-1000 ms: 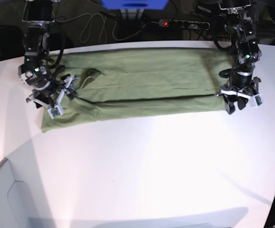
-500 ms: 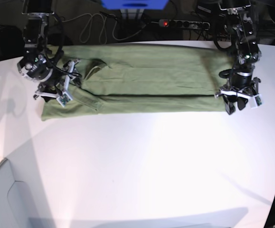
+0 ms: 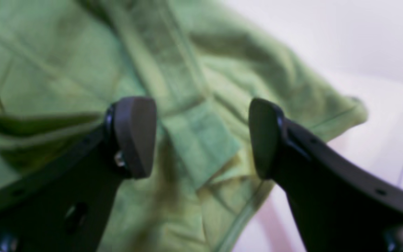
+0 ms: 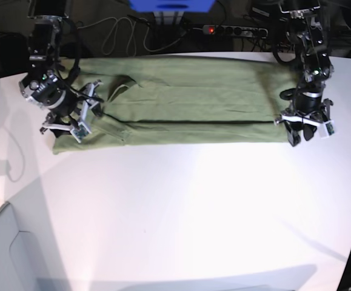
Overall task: Fold the T-shirt properly
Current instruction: 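Move the right gripper inward along the strip and grasp the fabric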
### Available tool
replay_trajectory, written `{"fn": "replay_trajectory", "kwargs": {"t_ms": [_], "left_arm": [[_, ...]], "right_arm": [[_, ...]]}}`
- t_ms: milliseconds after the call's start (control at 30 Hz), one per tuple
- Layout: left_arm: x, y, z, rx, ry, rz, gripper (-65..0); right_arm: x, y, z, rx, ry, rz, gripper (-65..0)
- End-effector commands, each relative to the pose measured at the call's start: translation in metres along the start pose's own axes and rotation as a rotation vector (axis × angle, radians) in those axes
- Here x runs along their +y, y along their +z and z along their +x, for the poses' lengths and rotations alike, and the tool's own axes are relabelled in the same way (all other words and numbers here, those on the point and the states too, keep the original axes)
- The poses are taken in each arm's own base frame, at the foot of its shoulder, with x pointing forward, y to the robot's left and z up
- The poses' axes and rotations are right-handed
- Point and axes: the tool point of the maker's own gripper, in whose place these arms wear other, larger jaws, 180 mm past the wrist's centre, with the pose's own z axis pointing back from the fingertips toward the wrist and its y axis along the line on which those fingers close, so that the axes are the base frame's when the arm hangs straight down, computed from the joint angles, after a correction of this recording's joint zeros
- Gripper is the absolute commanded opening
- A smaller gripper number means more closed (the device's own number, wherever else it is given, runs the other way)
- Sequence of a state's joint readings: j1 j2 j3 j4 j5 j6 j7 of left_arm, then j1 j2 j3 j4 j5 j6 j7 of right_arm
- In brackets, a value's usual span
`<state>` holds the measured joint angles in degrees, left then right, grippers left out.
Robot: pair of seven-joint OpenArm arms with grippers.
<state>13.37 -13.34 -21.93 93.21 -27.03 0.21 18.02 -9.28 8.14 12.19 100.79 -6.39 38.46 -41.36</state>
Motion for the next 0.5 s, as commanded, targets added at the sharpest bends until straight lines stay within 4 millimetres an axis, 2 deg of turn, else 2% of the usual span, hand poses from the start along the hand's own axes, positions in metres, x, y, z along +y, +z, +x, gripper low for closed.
{"fn": "replay_trajectory", "kwargs": {"t_ms": [0,67,167,233,333,467], "left_arm": [[0.000,0.001,0.015,-0.048,-0.009,-0.005,-37.6],[-0.001,0.001,0.016,-0.051,-0.010,-0.007,-37.6],[-0.001,0.001,0.016,-0.051,-0.010,-0.007,-37.6],[0.000,0.002,0.015,-0.048,-0.010,-0.006,-37.6],[0.001,0.003,0.013,-0.042,-0.011,-0.004,-37.6],[0.001,0.004,0.011,-0.037,-0.012,-0.003,-37.6]], "right_arm": [[-0.006,0.003,0.024,-0.074,0.035,-0.006,-26.4],[-0.011,0.002,0.035,-0.094,0.044,-0.014,-32.1],[-0.014,-0.003,0.053,-0.133,0.020,-0.021,-51.4],[-0.013,-0.008,0.055,-0.128,0.013,-0.017,-65.0],[-0.011,-0.018,0.049,-0.103,0.008,-0.004,-63.4],[0.001,-0.034,0.051,-0.083,0.026,0.052,-64.9]]}}
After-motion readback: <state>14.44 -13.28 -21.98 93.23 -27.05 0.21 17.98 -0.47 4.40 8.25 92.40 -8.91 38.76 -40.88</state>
